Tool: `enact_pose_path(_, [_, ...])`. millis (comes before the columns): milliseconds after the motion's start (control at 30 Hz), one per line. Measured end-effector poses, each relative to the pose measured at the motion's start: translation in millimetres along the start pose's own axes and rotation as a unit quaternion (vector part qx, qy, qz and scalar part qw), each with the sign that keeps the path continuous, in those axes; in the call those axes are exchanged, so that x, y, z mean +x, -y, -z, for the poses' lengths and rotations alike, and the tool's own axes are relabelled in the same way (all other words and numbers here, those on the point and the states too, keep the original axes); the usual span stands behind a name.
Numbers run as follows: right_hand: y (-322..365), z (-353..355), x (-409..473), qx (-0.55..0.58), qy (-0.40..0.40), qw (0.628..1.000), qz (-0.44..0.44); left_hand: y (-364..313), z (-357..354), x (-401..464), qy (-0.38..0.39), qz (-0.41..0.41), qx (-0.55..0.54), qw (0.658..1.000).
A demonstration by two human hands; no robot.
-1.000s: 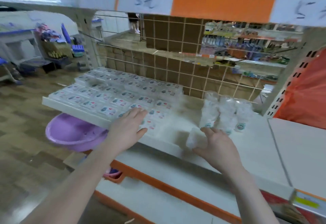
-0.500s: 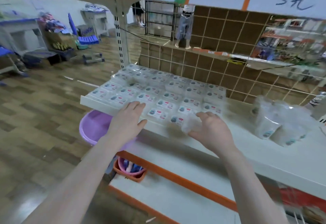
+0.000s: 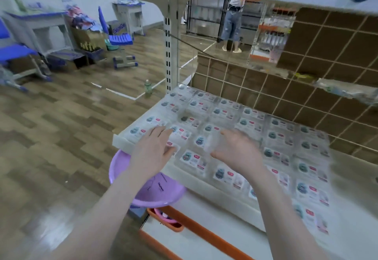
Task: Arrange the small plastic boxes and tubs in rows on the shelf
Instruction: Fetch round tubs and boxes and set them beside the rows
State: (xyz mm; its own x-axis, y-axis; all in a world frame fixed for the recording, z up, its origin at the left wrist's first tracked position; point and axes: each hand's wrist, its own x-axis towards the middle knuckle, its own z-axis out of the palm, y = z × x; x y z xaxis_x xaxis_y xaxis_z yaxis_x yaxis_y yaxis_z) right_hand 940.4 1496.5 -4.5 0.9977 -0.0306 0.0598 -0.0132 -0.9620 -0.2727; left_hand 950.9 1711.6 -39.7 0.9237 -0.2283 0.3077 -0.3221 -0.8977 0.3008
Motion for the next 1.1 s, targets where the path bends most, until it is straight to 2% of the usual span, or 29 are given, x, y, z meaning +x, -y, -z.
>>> enact_pose_path(200, [23.2,-7.7,28.5,-0.006,0.024,1.000,-0.019,32.0,-7.4,10.8,-0.010,0.000,-0.021,1.000])
enact_pose_path(633, [65.1,-29.8,44.1,-0.071,0.053,0.995,-0.047,83.2,-13.5,25.5,0.016,-0.068,-0.046,0.997])
enact_pose_path(767, [69.9,-27.4,47.6,-0.097,0.078,0.991,-0.051,84.1,-19.5,22.0,-0.035,-0.076,-0.050,0.995])
enact_pose_path(967, [81.2,-23.9,57.7,-0.100,0.110,0.988,-0.031,89.0,-29.2,20.0,-0.069,-0.080,-0.043,0.993])
enact_pose_path(1100, [87.4,-18.0,66.3,-0.045,0.101,0.994,-0.024,88.0,-30.3,19.1,-0.071,-0.075,-0.060,0.993])
